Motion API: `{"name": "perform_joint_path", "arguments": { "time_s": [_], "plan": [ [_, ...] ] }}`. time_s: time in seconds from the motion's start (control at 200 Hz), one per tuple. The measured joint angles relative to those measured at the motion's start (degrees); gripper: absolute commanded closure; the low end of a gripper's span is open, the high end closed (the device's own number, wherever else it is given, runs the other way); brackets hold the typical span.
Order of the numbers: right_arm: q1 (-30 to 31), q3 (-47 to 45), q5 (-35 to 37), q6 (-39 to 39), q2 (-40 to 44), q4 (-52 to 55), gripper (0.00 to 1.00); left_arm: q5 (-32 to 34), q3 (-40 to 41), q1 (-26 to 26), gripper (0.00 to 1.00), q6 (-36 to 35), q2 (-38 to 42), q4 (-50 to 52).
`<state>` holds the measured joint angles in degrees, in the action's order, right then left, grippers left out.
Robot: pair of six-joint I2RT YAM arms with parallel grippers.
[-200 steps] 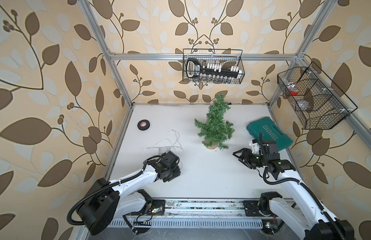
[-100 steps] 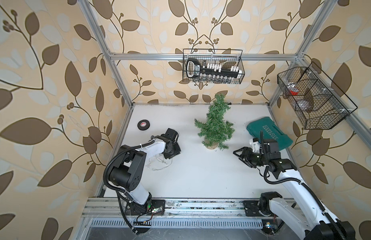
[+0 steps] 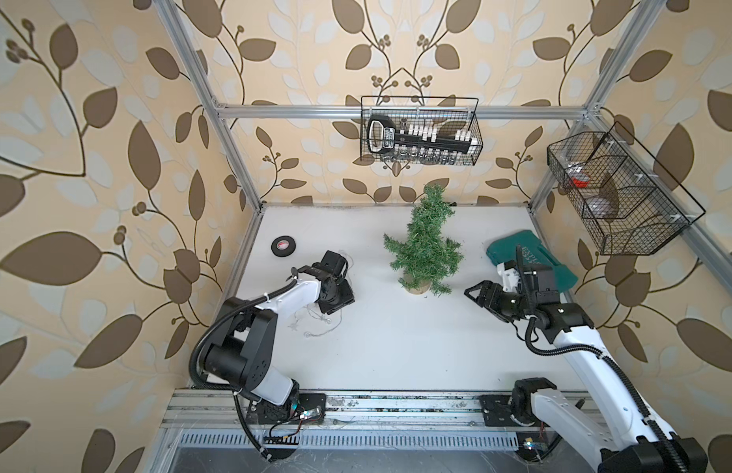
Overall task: Remove string lights from the small christmas tree
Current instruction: Adjust the light string at the center of the board, then reset both arms
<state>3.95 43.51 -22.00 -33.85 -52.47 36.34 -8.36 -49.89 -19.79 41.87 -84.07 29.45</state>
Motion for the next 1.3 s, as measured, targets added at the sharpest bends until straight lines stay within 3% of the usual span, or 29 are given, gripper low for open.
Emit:
{"name": "perform_joint_path", "arguments": {
  "time_s": [0.03,0.215,0.45,0.765,0.895,1.025,1.165,1.3],
  "plan": [
    [-0.3,1.7,1.7,1.5,-0.3,0.8,0.01,-0.1,0.2,-0.3,0.01,0.2,2.2,0.3],
    [-0.8,10.5,13.3,8.0,-1.7,3.8,0.00,-0.1,0.1,-4.9,0.01,0.7,12.3,2.2],
    [-0.7,18.9,26.2,12.3,-9.3,4.0,0.00,2.1,-0.8,-6.4,0.01,0.6,16.8,7.5],
    [-0.8,19.3,39.0,13.3,-12.8,-0.3,0.00,4.4,-1.2,-6.4,0.01,1.8,19.6,10.5],
    [-1.1,13.5,43.9,14.5,-10.6,-7.8,0.00,4.4,-1.2,-6.4,0.01,2.1,19.6,11.8],
    [-1.4,0.0,46.6,17.6,-3.9,-19.0,0.00,4.5,-1.2,-6.4,0.01,2.5,19.6,13.4],
    [-2.0,-12.9,45.9,20.0,3.4,-29.4,0.00,4.5,-1.2,-6.4,0.01,2.5,19.6,14.0],
    [-2.2,-15.8,44.2,20.2,3.5,-34.2,0.00,4.5,-1.2,-6.4,0.01,2.5,19.3,14.1]
  ]
}}
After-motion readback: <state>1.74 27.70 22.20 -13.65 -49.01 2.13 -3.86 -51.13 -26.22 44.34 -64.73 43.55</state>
